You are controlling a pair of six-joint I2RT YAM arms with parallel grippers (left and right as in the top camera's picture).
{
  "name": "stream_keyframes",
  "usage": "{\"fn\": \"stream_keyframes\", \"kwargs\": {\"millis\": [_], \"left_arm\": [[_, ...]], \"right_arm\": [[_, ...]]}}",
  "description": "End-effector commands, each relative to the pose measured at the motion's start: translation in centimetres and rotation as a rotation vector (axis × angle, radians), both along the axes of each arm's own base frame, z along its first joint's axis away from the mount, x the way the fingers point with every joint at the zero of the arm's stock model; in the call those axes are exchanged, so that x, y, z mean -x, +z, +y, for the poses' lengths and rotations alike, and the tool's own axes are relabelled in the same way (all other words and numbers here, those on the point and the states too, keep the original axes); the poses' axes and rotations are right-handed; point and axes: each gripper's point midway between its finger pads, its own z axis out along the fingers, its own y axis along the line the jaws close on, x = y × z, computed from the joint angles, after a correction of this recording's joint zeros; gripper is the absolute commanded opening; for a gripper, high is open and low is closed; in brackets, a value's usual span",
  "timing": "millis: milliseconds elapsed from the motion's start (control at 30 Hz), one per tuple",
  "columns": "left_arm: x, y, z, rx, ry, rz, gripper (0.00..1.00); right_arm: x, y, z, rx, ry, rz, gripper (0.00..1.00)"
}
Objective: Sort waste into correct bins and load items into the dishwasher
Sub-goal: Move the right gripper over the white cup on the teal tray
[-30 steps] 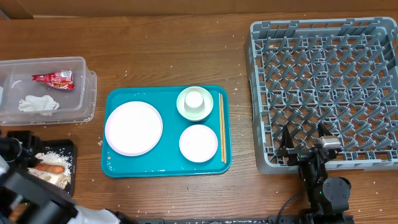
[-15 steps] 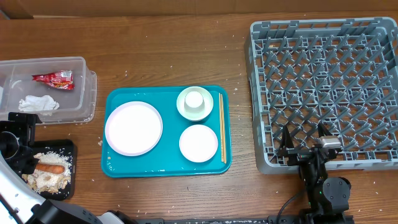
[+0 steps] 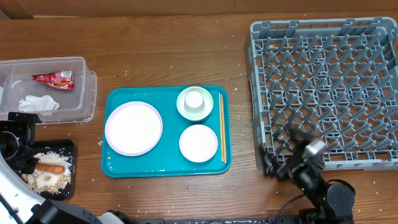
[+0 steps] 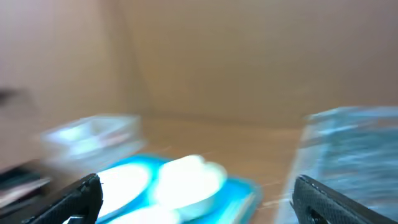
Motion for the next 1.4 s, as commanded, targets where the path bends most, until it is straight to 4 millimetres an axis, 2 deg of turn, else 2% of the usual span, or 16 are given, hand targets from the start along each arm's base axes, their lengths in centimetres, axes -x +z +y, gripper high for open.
{"fn": "stream_keyframes", "kwargs": {"millis": [0, 67, 167, 300, 433, 567, 733, 900, 1000, 1100, 1167, 1233, 1333, 1367], "left_arm": [[-0.3, 0.1, 0.0, 0.003, -0.013, -0.01, 1.0], [-0.3, 0.1, 0.0, 0.003, -0.013, -0.01, 1.0], [-0.3, 0.1, 0.0, 0.003, -0.013, -0.01, 1.0], [-0.3, 0.1, 0.0, 0.003, -0.013, -0.01, 1.0], [-0.3, 0.1, 0.0, 0.003, -0.013, -0.01, 1.0], [-0.3, 0.1, 0.0, 0.003, -0.013, -0.01, 1.0], [-0.3, 0.1, 0.0, 0.003, -0.013, -0.01, 1.0], [-0.3, 0.1, 0.0, 0.003, -0.013, -0.01, 1.0], [-0.3, 0.1, 0.0, 0.003, -0.013, -0.01, 1.0], [-0.3, 0.1, 0.0, 0.003, -0.013, -0.01, 1.0], [-0.3, 0.1, 0.0, 0.003, -0.013, -0.01, 1.0], [-0.3, 0.1, 0.0, 0.003, -0.013, -0.01, 1.0], [-0.3, 0.1, 0.0, 0.003, -0.013, -0.01, 1.0], [-0.3, 0.1, 0.0, 0.003, -0.013, -0.01, 1.0]], "right_arm": [[4.9, 0.3, 3.7, -0.087, 0.376, 0.114, 1.0], [5.2, 1.4, 3.6, -0.153, 0.39, 0.136, 1.0], [5.6, 4.9, 2.9, -0.251, 0.377, 0.049, 1.0], [5.7, 8.1, 1.9, -0.343, 0.333, -0.012, 1.0], [5.4, 10.6, 1.3, -0.361, 0.282, 0.005, 1.0], [4.7, 13.3, 1.4, -0.259, 0.227, -0.002, 1.0], [0.5, 16.2, 1.1, -0.093, 0.103, 0.136, 1.0], [-4.4, 17.9, 2.3, -0.044, 0.11, 0.398, 1.0], [-6.9, 16.9, 3.3, 0.007, 0.077, 0.575, 1.0], [-8.6, 13.6, 5.1, 0.172, -0.041, 0.799, 1.0], [-9.0, 11.5, 6.8, 0.291, -0.076, 0.872, 1.0], [-9.4, 9.5, 10.6, 0.37, -0.015, 0.9, 1.0], [-9.8, 6.0, 14.7, 0.428, 0.057, 0.95, 1.0], [-10.7, 4.4, 16.3, 0.452, 0.063, 0.953, 1.0]]}}
